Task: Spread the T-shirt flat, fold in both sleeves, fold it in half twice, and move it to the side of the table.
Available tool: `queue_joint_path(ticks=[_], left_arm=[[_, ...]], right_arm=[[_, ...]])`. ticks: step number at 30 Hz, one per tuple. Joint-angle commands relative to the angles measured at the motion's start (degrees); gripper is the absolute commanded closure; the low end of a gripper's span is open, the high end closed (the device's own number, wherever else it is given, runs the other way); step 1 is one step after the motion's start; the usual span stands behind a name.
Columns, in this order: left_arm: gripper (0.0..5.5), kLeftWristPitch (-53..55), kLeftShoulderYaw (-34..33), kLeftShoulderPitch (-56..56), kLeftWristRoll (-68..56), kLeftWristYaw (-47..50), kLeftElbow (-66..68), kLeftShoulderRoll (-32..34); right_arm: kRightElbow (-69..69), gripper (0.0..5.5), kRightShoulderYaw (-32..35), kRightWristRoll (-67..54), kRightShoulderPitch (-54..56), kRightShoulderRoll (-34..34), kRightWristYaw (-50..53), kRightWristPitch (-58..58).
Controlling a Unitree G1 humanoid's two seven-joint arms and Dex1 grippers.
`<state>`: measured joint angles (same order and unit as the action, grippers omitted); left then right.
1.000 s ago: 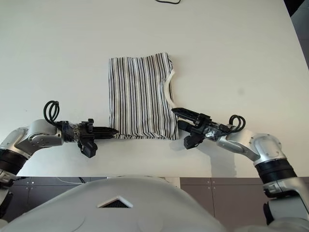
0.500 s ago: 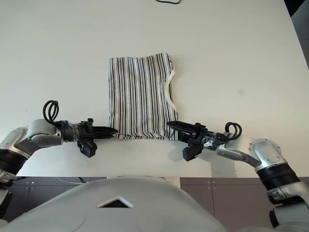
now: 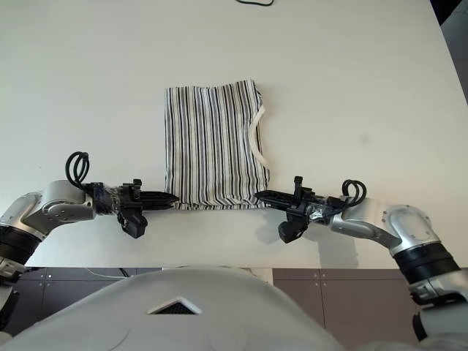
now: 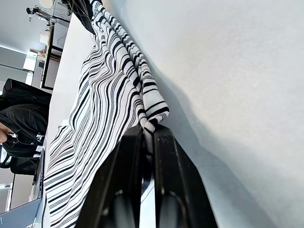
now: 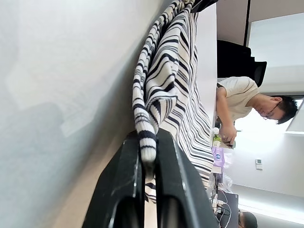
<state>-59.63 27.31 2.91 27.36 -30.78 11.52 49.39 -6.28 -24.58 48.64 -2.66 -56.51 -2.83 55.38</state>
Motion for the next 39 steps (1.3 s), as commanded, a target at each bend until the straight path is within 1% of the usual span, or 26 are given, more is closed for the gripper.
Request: queue_joint_path(ticks=[1,5,8,10,13,15,17,18,20,22,24,26,29,32,35,39], left_arm=[[5.37,1.5,0.3,-0.7,2.3,-1.2,0.2,0.3],[5.37,3.6,-0.1,-1.8,-3.7,-2.5,-3.1,0.7],[5.38,5.9,-1.9,-6.4,-10.2,-4.0,-10.3,4.3],[5.38,9.1,-4.1,-10.0,-15.1,-4.8,-16.6,7.0],[5.38,14.0,-8.3,-16.5,-22.0,-5.4,-25.4,11.1],[5.38,17.3,-11.9,-20.7,-27.1,-5.4,-31.2,13.4],[5.38,21.1,-14.9,-23.7,-33.1,-5.9,-35.7,14.8],[5.38,23.6,-15.8,-23.7,-35.9,-6.2,-37.1,14.6],[5.38,28.1,-16.3,-21.9,-39.5,-7.4,-37.7,13.2],[5.38,31.7,-15.8,-18.5,-41.1,-9.6,-35.3,11.5],[5.38,34.3,-14.9,-14.3,-41.3,-12.1,-31.7,9.6],[5.38,37.7,-14.0,-8.4,-41.1,-14.6,-27.0,6.7],[5.38,41.2,-12.1,-0.2,-39.7,-17.7,-20.8,2.1],[5.38,44.3,-10.1,7.4,-37.6,-19.9,-14.2,-3.3],[5.38,46.0,-8.7,12.5,-34.9,-21.2,-7.4,-7.3],[5.38,46.8,-9.1,15.7,-33.1,-22.0,-0.5,-10.6]], right_arm=[[-1.1,5.4,-1.6,-2.9,-0.4,-2.0,-9.1,-1.3],[1.5,5.4,-1.2,-11.9,-0.7,-3.1,-17.1,-3.0],[9.1,5.4,1.3,-22.6,-4.7,-6.8,-22.4,-6.1],[16.0,5.4,4.7,-30.0,-9.1,-10.2,-24.8,-9.7],[24.3,5.4,11.4,-38.9,-16.8,-15.0,-27.4,-14.5],[29.8,5.4,17.7,-45.8,-23.0,-17.3,-29.1,-18.4],[35.4,5.4,24.7,-53.0,-26.7,-18.2,-31.6,-23.3],[37.6,5.4,27.0,-57.4,-25.9,-18.7,-33.1,-27.0],[39.2,5.4,27.4,-65.2,-19.6,-18.9,-35.9,-34.7],[37.6,5.4,23.5,-68.9,-9.3,-16.0,-39.1,-41.9],[33.8,5.4,18.7,-70.0,0.1,-11.5,-42.6,-48.2],[26.4,5.4,13.1,-68.0,8.9,-5.5,-47.3,-52.2],[15.4,5.4,8.0,-63.8,17.7,2.1,-51.5,-53.4],[3.4,5.4,5.0,-59.3,23.8,8.7,-54.0,-51.7],[-8.6,5.4,3.8,-55.3,29.0,14.5,-54.3,-48.8],[-17.9,5.4,4.3,-53.0,32.8,18.9,-55.2,-45.7]])
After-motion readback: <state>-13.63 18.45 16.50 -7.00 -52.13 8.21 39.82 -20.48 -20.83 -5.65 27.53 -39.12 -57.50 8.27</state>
